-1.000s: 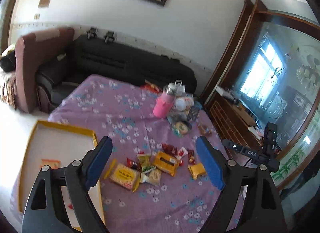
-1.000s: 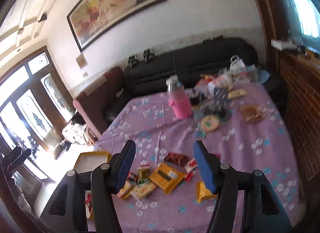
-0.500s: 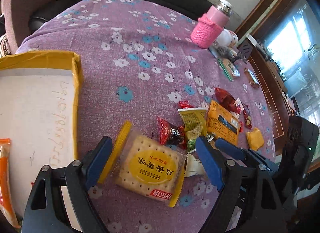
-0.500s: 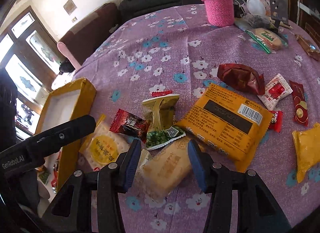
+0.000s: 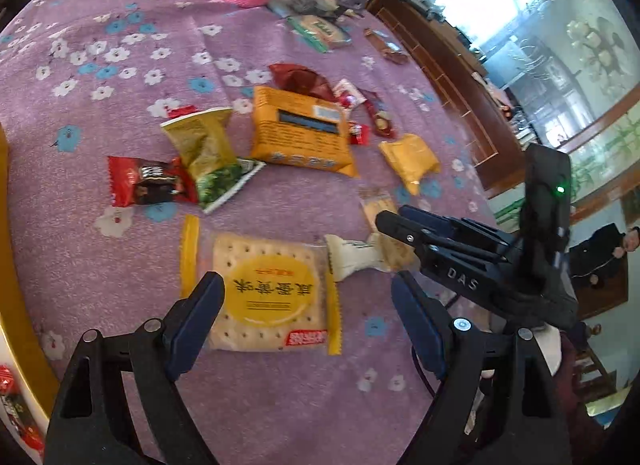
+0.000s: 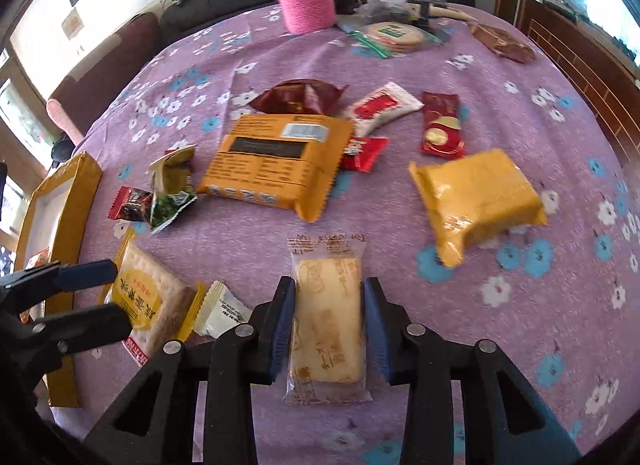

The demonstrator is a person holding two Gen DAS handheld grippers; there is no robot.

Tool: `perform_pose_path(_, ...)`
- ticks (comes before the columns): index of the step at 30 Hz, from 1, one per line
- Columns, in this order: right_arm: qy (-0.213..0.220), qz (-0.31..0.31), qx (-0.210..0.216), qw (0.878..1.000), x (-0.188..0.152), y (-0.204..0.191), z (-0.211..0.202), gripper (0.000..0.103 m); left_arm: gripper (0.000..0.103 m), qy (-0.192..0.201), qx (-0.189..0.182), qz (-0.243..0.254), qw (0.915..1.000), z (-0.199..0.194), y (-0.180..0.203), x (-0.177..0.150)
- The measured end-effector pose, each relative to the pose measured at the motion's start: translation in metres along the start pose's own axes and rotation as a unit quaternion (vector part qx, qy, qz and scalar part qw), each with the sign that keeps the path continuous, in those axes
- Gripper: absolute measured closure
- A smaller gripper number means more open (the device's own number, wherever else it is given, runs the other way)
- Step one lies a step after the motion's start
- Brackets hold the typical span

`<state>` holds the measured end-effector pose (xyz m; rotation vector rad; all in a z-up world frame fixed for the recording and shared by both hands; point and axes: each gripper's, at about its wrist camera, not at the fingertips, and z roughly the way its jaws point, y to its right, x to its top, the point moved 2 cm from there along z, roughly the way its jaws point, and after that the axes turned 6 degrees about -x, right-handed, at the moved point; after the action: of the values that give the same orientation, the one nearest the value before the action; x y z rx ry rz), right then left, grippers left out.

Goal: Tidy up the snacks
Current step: 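Grasp yellow round-label cracker pack with left gripper while right gripper grasps wrapped cake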

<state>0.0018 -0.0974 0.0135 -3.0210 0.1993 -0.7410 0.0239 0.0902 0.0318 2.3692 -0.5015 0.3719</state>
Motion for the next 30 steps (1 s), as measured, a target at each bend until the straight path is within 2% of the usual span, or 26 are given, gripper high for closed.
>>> perform_pose_path(2,0.012,0.009,0.016,1.0,-0.001,0.016,-0.011,0.063,0.018,0.027,-0.001,0.018,0.9995,-0.011,0.011,-0.005)
perform_pose_path(5,0.024,-0.014,0.021,0.999,-0.003,0.023,-0.021,0.05,0.018,0.052,0.021,0.024,0.9981,-0.014,0.013,-0.01)
perform_pose_path(9,0.021,-0.064,0.018,0.998,-0.007,0.011,-0.01,0.05,0.018,0.064,0.088,-0.045,0.993,-0.01,-0.006,-0.022)
perform_pose_path(11,0.017,-0.087,0.014,0.996,-0.012,0.002,0.001,0.052,0.018,0.076,0.098,-0.072,0.9896,-0.012,-0.007,-0.032)
perform_pose_path(13,0.028,-0.096,0.027,0.995,-0.014,-0.002,0.004,0.05,0.018,0.086,0.101,-0.103,0.9858,-0.012,-0.005,-0.042)
perform_pose_path(15,0.041,-0.115,0.021,0.992,-0.015,-0.005,0.005,0.055,0.018,0.091,0.106,-0.126,0.9822,-0.009,-0.006,-0.048)
perform_pose_path(17,0.047,-0.126,0.019,0.991,-0.013,-0.002,0.006,0.066,0.018,0.089,0.107,-0.148,0.979,0.001,-0.008,-0.048)
perform_pose_path(19,0.046,-0.124,0.027,0.991,-0.01,0.005,0.007,0.068,0.018,0.091,0.118,-0.164,0.9751,0.011,-0.008,-0.042)
perform_pose_path(23,0.056,-0.108,0.036,0.992,-0.007,0.023,0.008,0.068,0.018,0.113,0.146,-0.179,0.9665,0.023,-0.007,-0.025)
perform_pose_path(30,0.073,-0.088,0.074,0.991,-0.008,0.035,0.007,0.068,0.018,0.091,0.281,-0.111,0.949,0.054,0.006,0.0)
